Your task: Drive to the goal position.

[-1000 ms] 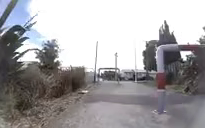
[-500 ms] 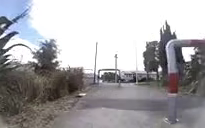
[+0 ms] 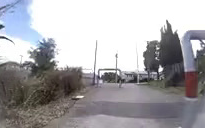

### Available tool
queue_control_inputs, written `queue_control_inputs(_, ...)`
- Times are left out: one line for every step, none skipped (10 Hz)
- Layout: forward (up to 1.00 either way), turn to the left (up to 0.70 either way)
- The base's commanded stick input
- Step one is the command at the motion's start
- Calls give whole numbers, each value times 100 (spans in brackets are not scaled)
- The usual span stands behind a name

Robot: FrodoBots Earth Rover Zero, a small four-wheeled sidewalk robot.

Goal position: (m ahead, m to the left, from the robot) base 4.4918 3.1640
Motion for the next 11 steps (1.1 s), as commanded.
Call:
queue_control_inputs(70, 0)
queue_control_inputs(70, 0)
queue_control_inputs(70, 0)
queue_control_inputs(70, 0)
queue_control_inputs(70, 0)
queue_control_inputs(70, 0)
queue_control_inputs(70, 0)
queue_control_inputs(70, 0)
queue_control_inputs(70, -35)
queue_control_inputs(70, -35)
queue_control_inputs(70, -35)
